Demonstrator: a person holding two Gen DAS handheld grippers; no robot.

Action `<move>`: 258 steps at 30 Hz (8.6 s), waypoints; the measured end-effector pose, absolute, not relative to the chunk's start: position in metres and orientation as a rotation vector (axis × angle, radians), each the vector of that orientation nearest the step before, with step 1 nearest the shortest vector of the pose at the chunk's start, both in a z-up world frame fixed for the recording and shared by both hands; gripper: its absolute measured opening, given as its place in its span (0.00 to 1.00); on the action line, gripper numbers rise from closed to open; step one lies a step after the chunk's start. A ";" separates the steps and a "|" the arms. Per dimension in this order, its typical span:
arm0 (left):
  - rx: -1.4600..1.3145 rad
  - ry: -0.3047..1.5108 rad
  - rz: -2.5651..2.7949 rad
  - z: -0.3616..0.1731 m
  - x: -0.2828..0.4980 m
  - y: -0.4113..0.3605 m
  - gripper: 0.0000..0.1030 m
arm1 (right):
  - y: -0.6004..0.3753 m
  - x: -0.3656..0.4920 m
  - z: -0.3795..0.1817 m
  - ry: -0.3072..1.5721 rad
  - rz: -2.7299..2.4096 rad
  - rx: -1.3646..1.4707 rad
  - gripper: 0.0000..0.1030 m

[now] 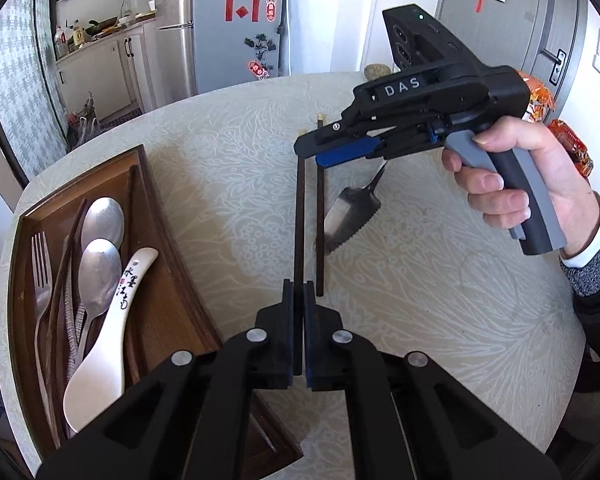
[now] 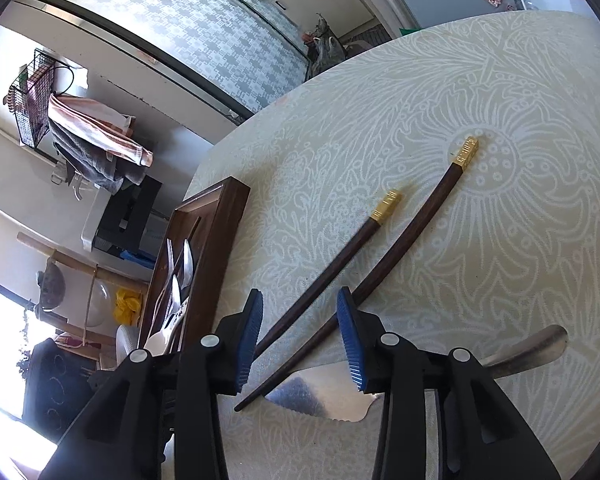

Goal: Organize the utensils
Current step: 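Carry the chopstick with the left tool and release it in the tray, then withdraw the open left tool and close it on the last chopstick, then carry the last chopstick with the left tool and release it in the tray, then move the open left tool to the steel cake server and grasp its blade, then carry the cake server with the left tool and release it in the tray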

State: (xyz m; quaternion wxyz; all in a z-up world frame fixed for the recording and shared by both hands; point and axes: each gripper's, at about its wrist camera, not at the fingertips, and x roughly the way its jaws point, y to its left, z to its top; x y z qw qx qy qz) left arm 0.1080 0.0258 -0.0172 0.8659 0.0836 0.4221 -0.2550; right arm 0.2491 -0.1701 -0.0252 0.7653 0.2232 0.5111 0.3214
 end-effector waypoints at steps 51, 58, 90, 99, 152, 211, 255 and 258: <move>0.018 0.726 -0.379 0.018 0.068 0.143 0.59 | 0.026 0.242 0.001 1.175 0.710 0.455 0.06; 0.037 0.745 -0.374 0.015 0.063 0.142 0.64 | 0.038 0.235 0.002 1.192 0.693 0.414 0.33; 0.369 0.933 -0.525 -0.038 0.133 -0.036 0.26 | -0.197 0.252 0.005 1.037 0.598 0.493 0.50; 0.339 0.922 -0.559 -0.038 0.128 -0.041 0.05 | -0.211 0.260 -0.017 1.095 0.558 0.539 0.51; 0.113 0.795 -0.412 -0.009 0.067 0.123 0.00 | 0.005 0.256 0.000 1.183 0.643 0.406 0.06; 0.336 0.861 -0.672 -0.042 0.196 -0.129 0.09 | -0.286 0.238 -0.029 1.073 0.531 0.731 0.54; 0.049 0.808 -0.390 0.037 0.150 0.107 0.08 | -0.024 0.250 0.037 1.152 0.836 0.559 0.02; 0.050 0.827 -0.373 0.028 0.155 0.110 0.08 | -0.012 0.257 0.027 1.174 0.813 0.517 0.03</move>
